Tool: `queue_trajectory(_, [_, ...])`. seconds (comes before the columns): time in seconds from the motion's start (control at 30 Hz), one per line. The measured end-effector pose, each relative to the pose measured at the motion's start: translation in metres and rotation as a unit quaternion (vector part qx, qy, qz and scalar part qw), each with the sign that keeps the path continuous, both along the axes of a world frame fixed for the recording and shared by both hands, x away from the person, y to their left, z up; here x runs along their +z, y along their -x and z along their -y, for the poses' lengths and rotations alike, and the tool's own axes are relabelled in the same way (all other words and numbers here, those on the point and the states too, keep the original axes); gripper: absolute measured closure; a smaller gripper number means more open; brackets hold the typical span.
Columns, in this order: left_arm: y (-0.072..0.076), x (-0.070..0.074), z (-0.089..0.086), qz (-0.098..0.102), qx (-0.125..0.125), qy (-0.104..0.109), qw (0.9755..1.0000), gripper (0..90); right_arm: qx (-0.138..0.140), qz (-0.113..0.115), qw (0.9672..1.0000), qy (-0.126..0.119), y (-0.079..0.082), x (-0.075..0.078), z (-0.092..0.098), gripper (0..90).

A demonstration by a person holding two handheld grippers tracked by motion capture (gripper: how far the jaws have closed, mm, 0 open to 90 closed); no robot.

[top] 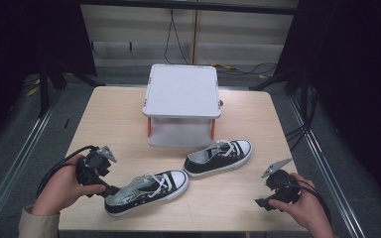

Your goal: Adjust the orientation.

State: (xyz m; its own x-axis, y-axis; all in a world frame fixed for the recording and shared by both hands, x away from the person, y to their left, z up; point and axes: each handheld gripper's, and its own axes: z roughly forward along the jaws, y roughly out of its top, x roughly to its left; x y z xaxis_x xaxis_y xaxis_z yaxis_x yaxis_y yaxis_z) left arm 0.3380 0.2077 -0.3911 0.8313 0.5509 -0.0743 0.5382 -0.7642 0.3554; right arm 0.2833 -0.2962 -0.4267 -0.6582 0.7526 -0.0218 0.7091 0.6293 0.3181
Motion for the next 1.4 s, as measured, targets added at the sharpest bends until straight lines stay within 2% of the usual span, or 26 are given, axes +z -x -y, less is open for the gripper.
queue_trajectory(0.07, [0.001,0.0,0.002,-0.003,-0.015,-0.001,0.9999,27.1,0.004,-0.002,1.0,0.001,-0.001,-0.001,-0.001,26.3])
queue_trajectory(0.23, [0.005,0.001,0.006,-0.003,-0.018,-0.009,0.9998,26.0,0.009,-0.002,1.0,-0.001,-0.002,-0.001,-0.002,26.4])
queue_trajectory(0.27, [0.007,0.002,0.008,-0.004,-0.027,-0.009,0.9996,25.9,0.009,-0.003,1.0,-0.004,-0.003,-0.002,-0.002,26.4])
queue_trajectory(0.37, [0.009,0.002,0.011,-0.005,-0.035,-0.008,0.9994,25.1,0.009,-0.003,1.0,-0.003,-0.004,-0.002,-0.003,26.5])
queue_trajectory(0.57, [0.018,0.004,0.008,-0.002,-0.027,-0.016,0.9995,24.7,0.013,-0.001,0.9999,-0.007,-0.007,-0.001,-0.006,26.5])
queue_trajectory(0.67, [0.024,0.003,0.003,-0.003,-0.024,-0.012,0.9996,24.8,0.017,0.001,0.9998,-0.008,-0.009,0.0,-0.007,26.5])
queue_trajectory(0.8, [0.028,-0.006,0.005,-0.012,-0.04,-0.026,0.9988,24.7,0.022,0.0,0.9997,-0.005,-0.013,-0.001,-0.012,26.5])
queue_trajectory(0.87, [0.028,-0.013,0.011,-0.008,-0.048,-0.038,0.9981,24.7,0.03,-0.001,0.9995,-0.004,-0.015,-0.001,-0.015,26.7])
queue_trajectory(0.93, [0.027,-0.013,0.013,-0.005,-0.048,-0.037,0.9981,24.6,0.032,-0.001,0.9995,-0.003,-0.016,-0.002,-0.016,26.7])
queue_trajectory(0.97, [0.027,-0.014,0.018,0.003,-0.051,-0.032,0.9982,24.6,0.032,-0.001,0.9995,-0.003,-0.016,-0.002,-0.016,26.7])
queue_trajectory(1.0, [0.026,-0.014,0.022,0.008,-0.059,-0.027,0.9979,24.6,0.033,-0.001,0.9995,-0.004,-0.017,-0.002,-0.017,26.7])
queue_trajectory(1.07, [0.025,-0.016,0.033,0.006,-0.073,-0.018,0.9972,22.9,0.032,-0.002,0.9995,-0.004,-0.018,-0.002,-0.017,26.7])
queue_trajectory(1.13, [0.023,-0.018,0.039,0.004,-0.086,-0.021,0.9961,22.3,0.031,-0.003,0.9995,-0.004,-0.018,-0.003,-0.017,26.8])
queue_trajectory(1.23, [0.02,-0.023,0.048,0.013,-0.086,-0.014,0.9961,21.6,0.031,-0.003,0.9995,-0.004,-0.017,-0.003,-0.016,26.8])
queue_trajectory(1.33, [0.015,-0.027,0.057,0.016,-0.09,-0.016,0.9957,21.0,0.032,-0.003,0.9995,-0.005,-0.016,-0.002,-0.016,27.0])
queue_trajectory(1.4, [0.013,-0.03,0.063,0.023,-0.099,-0.022,0.9945,21.1,0.03,-0.003,0.9995,-0.005,-0.015,-0.003,-0.016,27.1])
